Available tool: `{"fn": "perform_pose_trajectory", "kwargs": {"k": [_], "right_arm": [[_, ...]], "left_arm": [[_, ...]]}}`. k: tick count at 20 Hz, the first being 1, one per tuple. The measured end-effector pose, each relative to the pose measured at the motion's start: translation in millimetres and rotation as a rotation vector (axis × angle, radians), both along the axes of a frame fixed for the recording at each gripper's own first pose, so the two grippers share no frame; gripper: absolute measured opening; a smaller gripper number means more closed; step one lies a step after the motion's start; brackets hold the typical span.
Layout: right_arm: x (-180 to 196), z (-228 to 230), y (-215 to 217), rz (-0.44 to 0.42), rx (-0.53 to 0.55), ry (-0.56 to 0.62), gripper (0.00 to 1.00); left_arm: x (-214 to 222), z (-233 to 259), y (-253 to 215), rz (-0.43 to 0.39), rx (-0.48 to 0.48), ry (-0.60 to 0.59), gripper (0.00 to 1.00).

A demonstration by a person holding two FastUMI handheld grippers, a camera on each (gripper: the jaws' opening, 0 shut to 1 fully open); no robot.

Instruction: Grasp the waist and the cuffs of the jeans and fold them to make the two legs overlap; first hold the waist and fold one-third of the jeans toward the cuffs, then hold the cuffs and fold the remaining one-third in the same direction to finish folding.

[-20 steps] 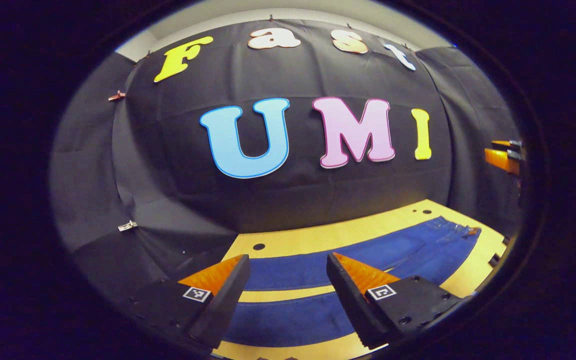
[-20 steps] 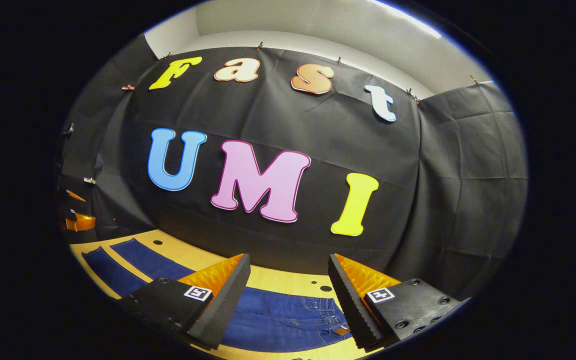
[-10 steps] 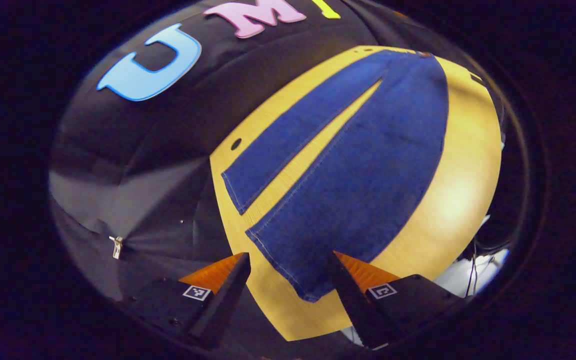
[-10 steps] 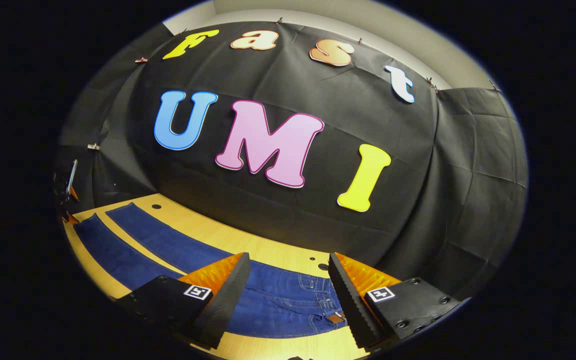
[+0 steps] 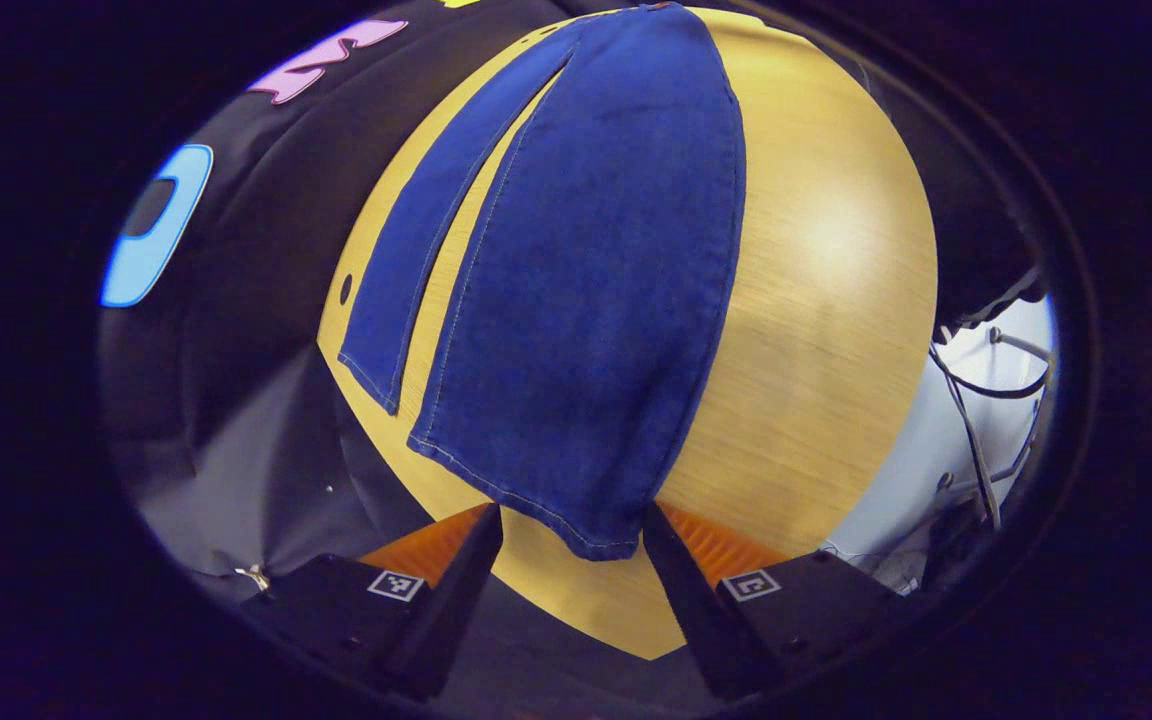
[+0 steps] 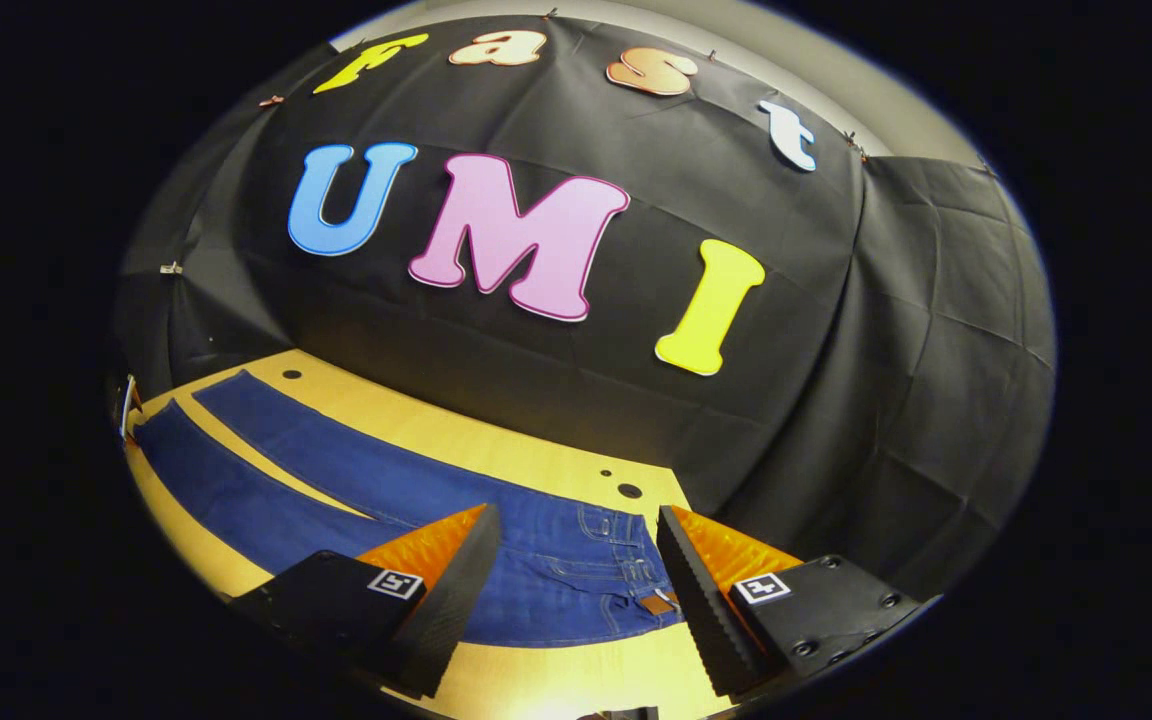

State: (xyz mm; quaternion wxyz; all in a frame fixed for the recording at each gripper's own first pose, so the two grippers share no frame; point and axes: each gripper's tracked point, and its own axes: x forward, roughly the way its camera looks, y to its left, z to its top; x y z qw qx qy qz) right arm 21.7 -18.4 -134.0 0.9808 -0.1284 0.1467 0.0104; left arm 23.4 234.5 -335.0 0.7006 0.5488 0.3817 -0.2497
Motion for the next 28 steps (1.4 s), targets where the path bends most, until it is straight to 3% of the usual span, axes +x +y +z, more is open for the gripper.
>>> {"fn": "perform_pose_trajectory", "kwargs": {"k": [3,5,6,8,10,11,13,16,20,22,24,25,28], "right_arm": [[5.6,-10.3,-21.8,-0.013,-0.076,0.009,0.96],[13.8,-14.8,-42.3,-0.024,-0.122,0.008,0.96],[19.2,-17.9,-54.9,-0.039,-0.14,0.01,0.96],[30.4,-23.8,-85.4,-0.081,-0.171,0.008,0.96],[43.0,-26.3,-117.7,-0.087,-0.275,-0.006,0.96],[48.5,-29.4,-131.1,-0.068,-0.348,-0.008,0.96],[55.2,-44.0,-156.0,0.01,-0.503,0.015,0.96],[56.4,-88.3,-179.5,0.209,-0.741,0.12,0.96],[37.5,-184.8,-178.7,0.66,-1.072,0.337,0.96],[22.2,-228.4,-173.3,0.826,-1.117,0.436,0.96],[22.1,-252.1,-172.4,0.882,-1.144,0.502,0.96],[20.5,-262.6,-176.4,0.874,-1.135,0.563,0.96],[43.6,-268.6,-161.7,0.791,-1.158,0.573,0.9]], "left_arm": [[23.2,1.1,-5.4,-0.037,0.028,-0.044,0.92],[29.8,-5.5,-9.6,-0.001,0.013,-0.051,0.86],[33.3,-9.2,-11.1,0.019,0.014,-0.061,0.72],[34.5,-12.4,-13.9,0.049,0.024,-0.062,0.53],[34.8,-16.6,-16.1,0.066,0.033,-0.079,0.2],[37.5,-14.4,-15.4,0.071,0.036,-0.093,0.17],[37.8,-17.0,-16.0,0.07,0.03,-0.094,0.13],[35.6,-15.2,-20.7,0.05,0.011,-0.071,0.02],[34.2,-14.9,-19.3,0.045,0.024,-0.057,0.06],[34.0,-15.5,-18.3,0.054,0.031,-0.053,0.02],[34.2,-15.8,-18.9,0.06,0.031,-0.045,0.06],[33.9,-15.5,-20.4,0.061,0.031,-0.044,0.06],[34.8,-16.2,-18.8,0.072,0.032,-0.055,0.06]]}}
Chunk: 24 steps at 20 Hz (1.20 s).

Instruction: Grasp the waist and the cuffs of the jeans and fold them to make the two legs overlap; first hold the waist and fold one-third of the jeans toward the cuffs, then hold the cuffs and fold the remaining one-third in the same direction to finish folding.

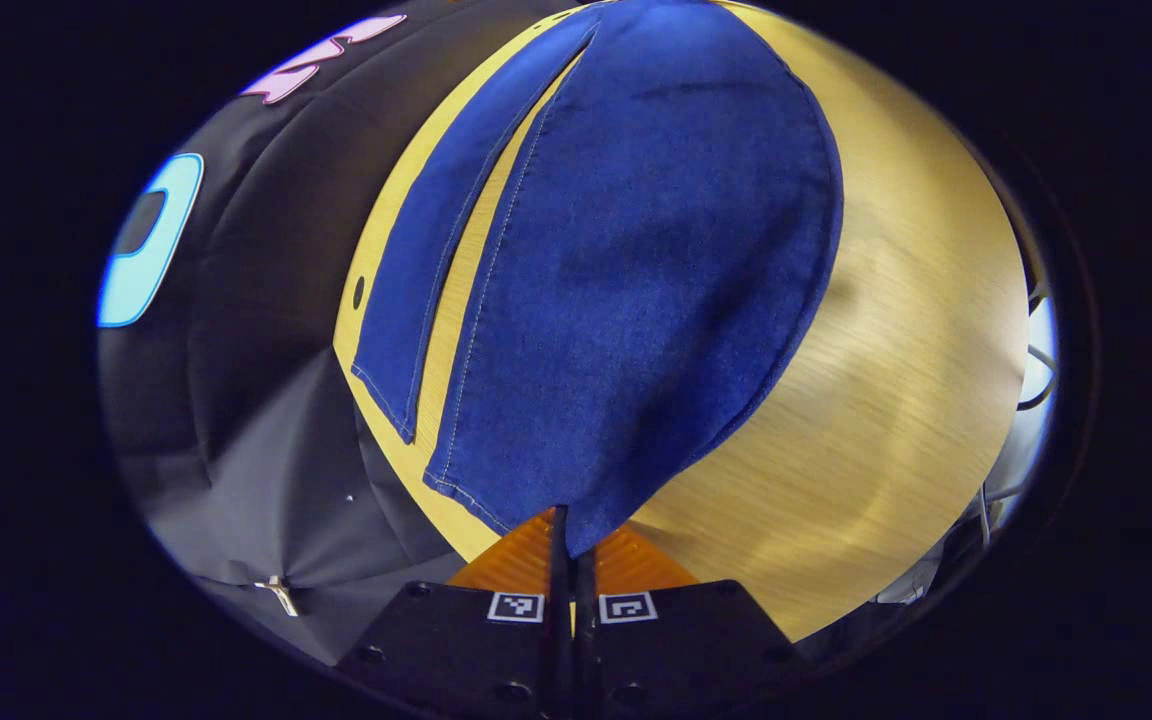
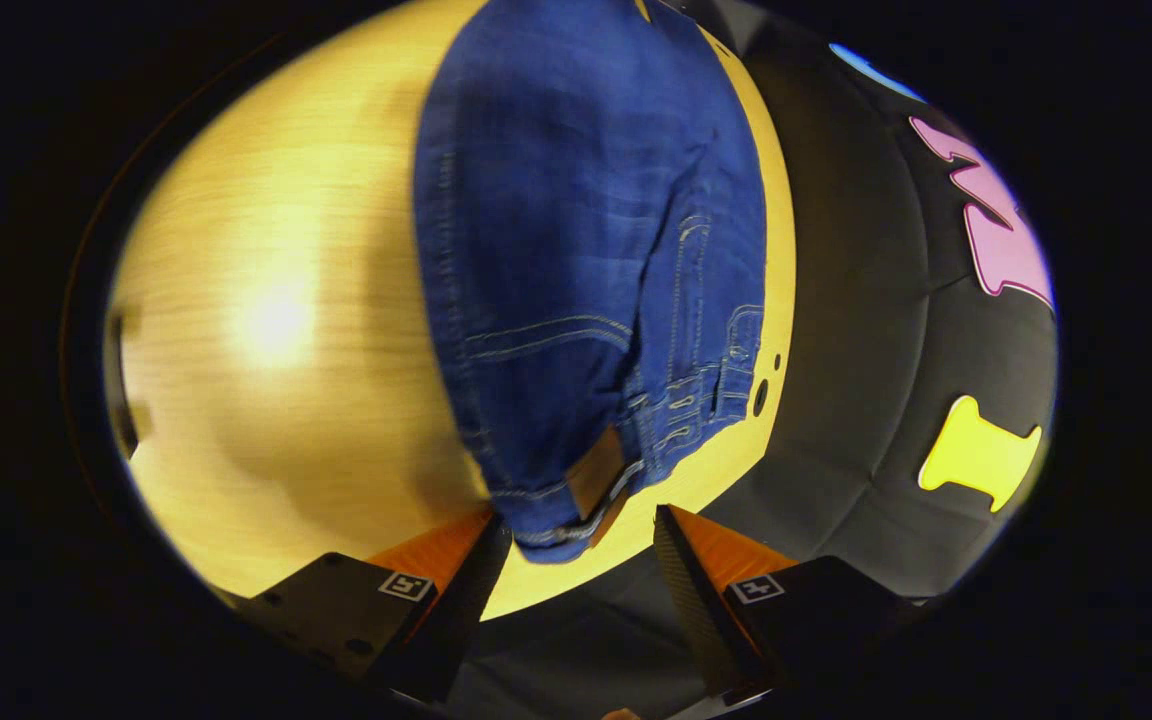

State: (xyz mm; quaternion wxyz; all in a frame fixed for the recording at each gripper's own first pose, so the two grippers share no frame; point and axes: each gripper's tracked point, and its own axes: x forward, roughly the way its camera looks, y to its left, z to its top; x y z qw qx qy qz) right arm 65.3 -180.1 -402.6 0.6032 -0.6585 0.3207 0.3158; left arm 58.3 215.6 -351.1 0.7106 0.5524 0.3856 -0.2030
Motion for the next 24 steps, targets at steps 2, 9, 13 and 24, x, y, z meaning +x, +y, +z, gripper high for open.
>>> {"fn": "perform_pose_trajectory", "kwargs": {"k": [2,9,13,24], "right_arm": [[4.5,-6.9,2.4,0.015,-0.02,-0.003,0.91],[3.1,-24.2,2.9,-0.097,-0.004,0.054,0.11],[-4.5,-22.0,3.4,0.0,0.028,0.094,0.05],[13.8,24.4,7.3,0.032,0.022,0.133,0.05]], "left_arm": [[1.4,0.3,-2.7,0.001,0.011,-0.011,0.06],[1.5,2.4,-8.0,-0.002,0.045,-0.043,0.06],[1.0,0.8,-7.2,0.013,0.044,-0.028,0.06],[0.3,11.5,-22.0,0.097,-0.194,0.235,0.06]]}}
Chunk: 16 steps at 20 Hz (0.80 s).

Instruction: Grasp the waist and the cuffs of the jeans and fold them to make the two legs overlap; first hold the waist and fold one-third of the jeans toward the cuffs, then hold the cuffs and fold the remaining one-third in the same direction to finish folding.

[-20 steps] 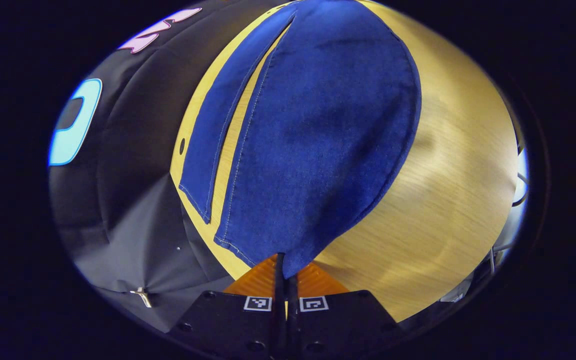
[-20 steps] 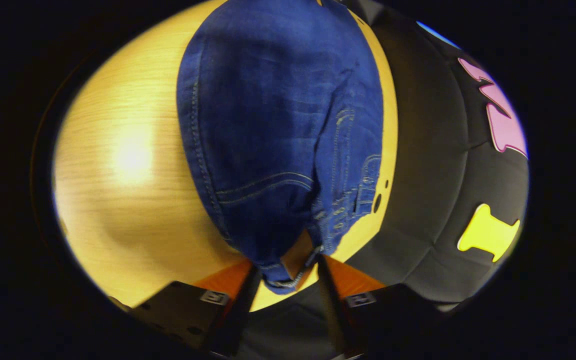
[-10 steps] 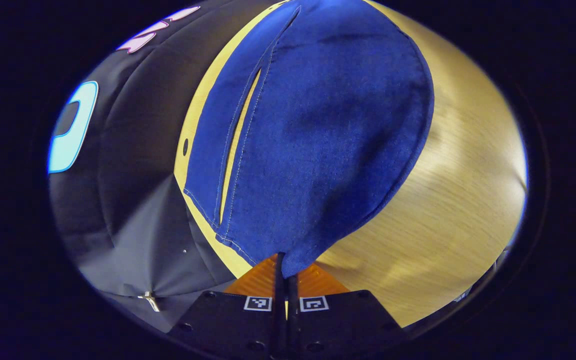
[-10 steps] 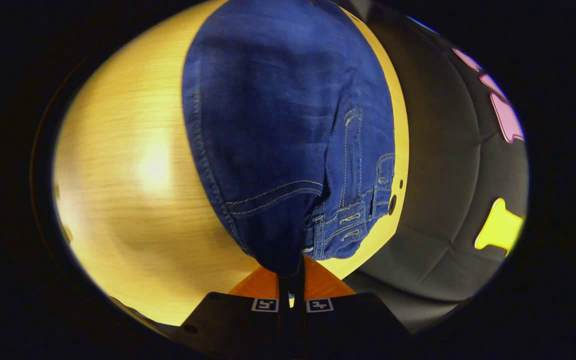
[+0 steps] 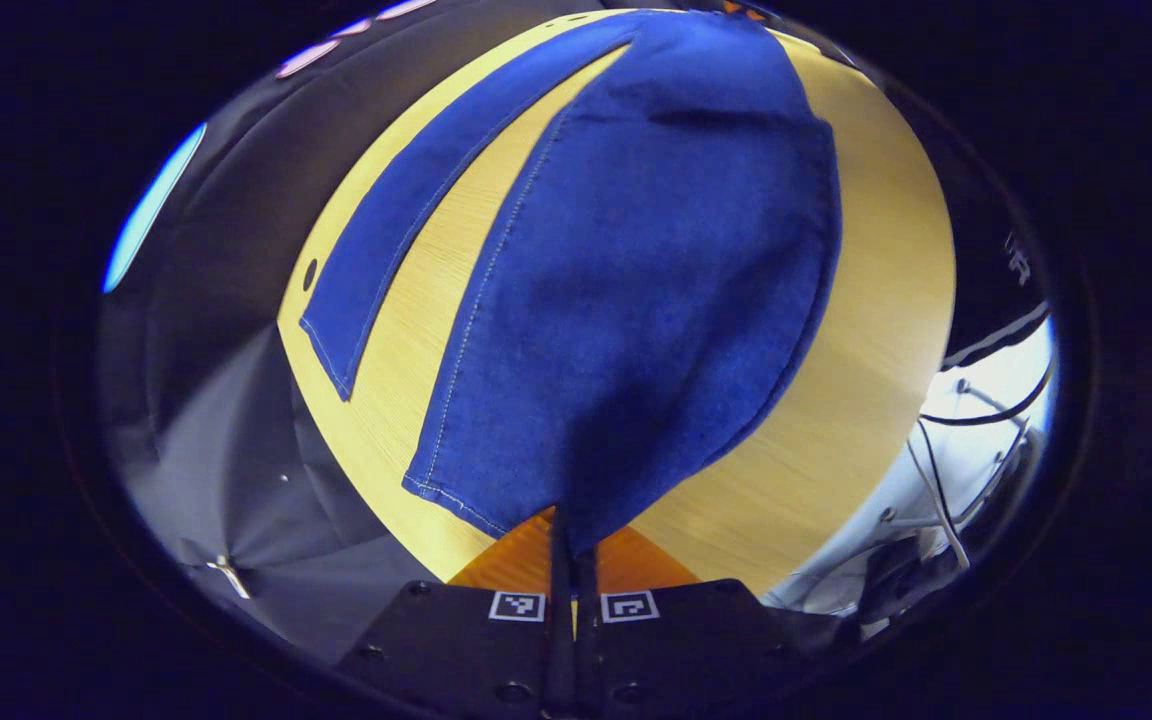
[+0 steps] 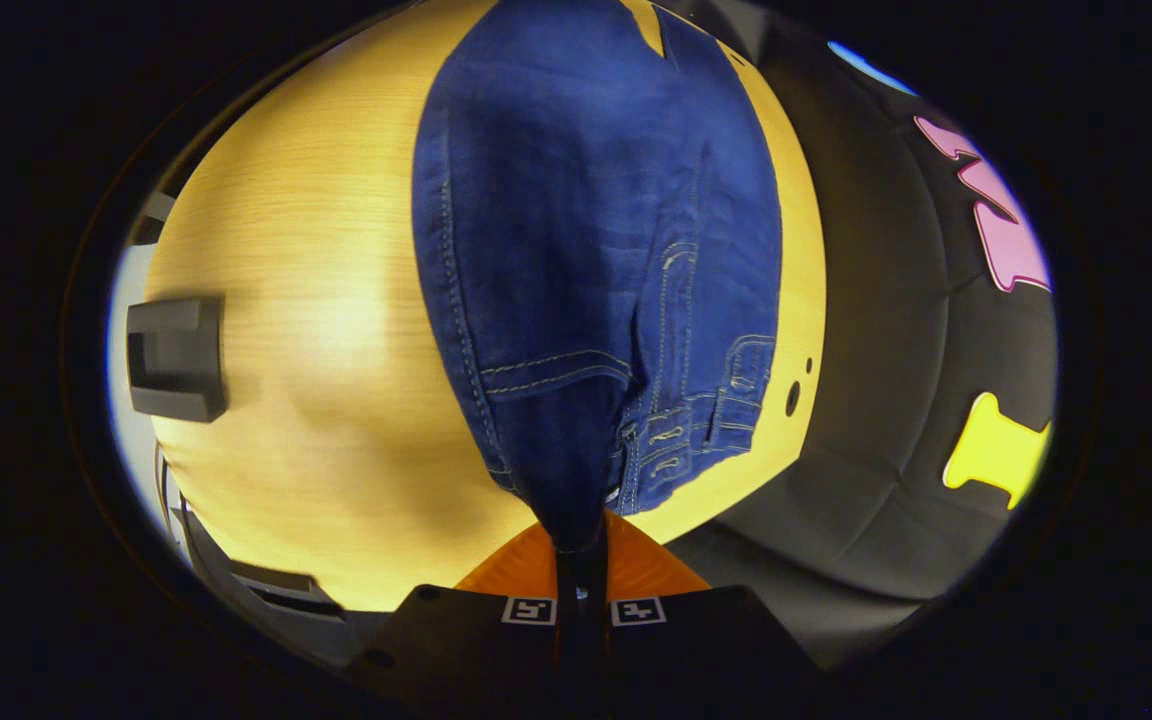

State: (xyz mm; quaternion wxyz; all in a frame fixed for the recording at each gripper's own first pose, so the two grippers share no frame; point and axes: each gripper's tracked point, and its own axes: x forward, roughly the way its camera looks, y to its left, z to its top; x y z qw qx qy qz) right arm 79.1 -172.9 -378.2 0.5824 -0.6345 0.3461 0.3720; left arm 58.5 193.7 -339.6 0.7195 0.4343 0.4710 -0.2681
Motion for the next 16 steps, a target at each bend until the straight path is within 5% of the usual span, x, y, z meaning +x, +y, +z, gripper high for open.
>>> {"fn": "perform_pose_trajectory", "kwargs": {"k": [6,11,16], "right_arm": [[97.2,86.4,32.7,-0.022,0.092,0.013,0.05],[209.6,76.4,52.4,-0.305,0.284,0.073,0.04],[238.6,6.8,24.3,-0.705,0.32,0.211,0.06]], "left_arm": [[101.8,107.9,-9.7,0.107,-0.177,0.011,0.06],[258.2,119.7,1.4,0.33,-0.255,-0.052,0.06],[332.4,91.1,-14.5,0.457,-0.248,-0.112,0.13]]}}
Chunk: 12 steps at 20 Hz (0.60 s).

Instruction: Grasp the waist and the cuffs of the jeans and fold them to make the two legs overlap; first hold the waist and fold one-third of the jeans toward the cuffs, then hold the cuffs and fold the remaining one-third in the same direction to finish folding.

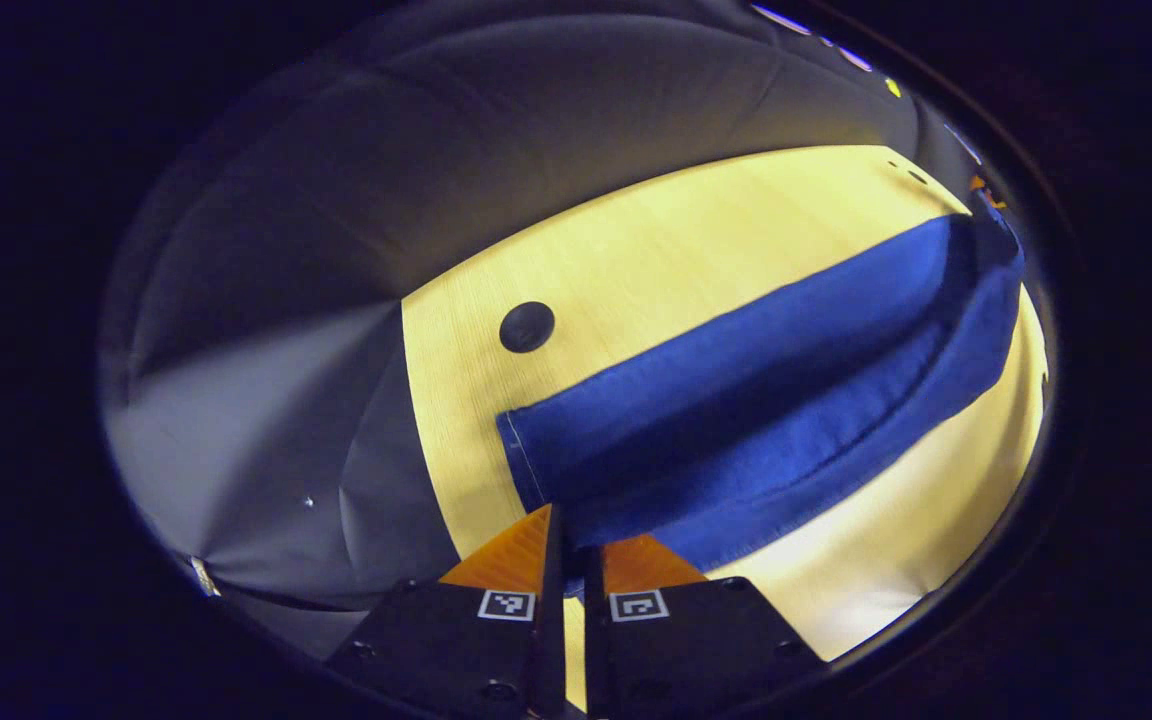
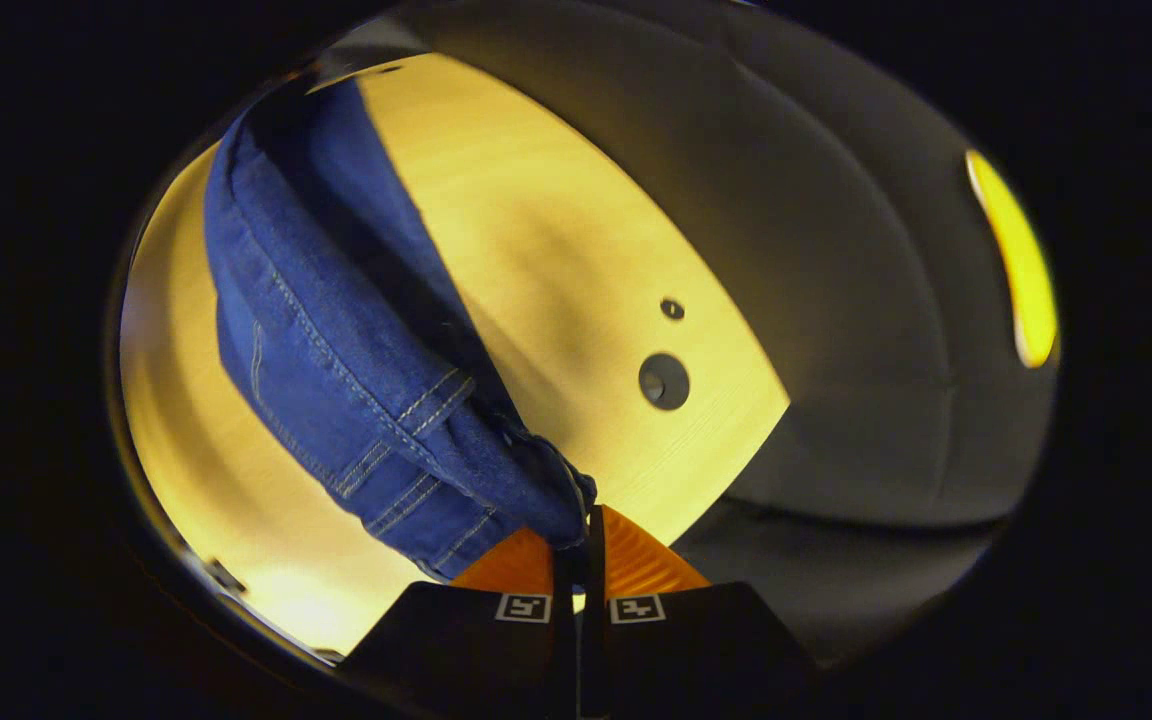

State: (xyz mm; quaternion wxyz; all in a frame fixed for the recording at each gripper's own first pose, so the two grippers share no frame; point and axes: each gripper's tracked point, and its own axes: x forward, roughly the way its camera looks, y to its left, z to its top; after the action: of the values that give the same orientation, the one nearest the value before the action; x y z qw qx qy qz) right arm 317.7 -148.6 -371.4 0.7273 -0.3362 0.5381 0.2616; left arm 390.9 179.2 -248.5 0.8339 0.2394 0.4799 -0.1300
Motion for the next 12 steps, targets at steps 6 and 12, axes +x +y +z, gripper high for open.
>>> {"fn": "perform_pose_trajectory", "kwargs": {"k": [6,12], "right_arm": [[-22.7,-4.8,-3.1,-0.338,0.205,-0.028,0.92],[-67.0,44.5,-0.1,-0.749,0.42,-0.33,0.98]], "left_arm": [[11.9,-24.1,-8.5,0.117,-0.111,-0.117,1.0],[-26.9,84.7,-21.0,0.29,-0.249,-0.55,0.98]]}}
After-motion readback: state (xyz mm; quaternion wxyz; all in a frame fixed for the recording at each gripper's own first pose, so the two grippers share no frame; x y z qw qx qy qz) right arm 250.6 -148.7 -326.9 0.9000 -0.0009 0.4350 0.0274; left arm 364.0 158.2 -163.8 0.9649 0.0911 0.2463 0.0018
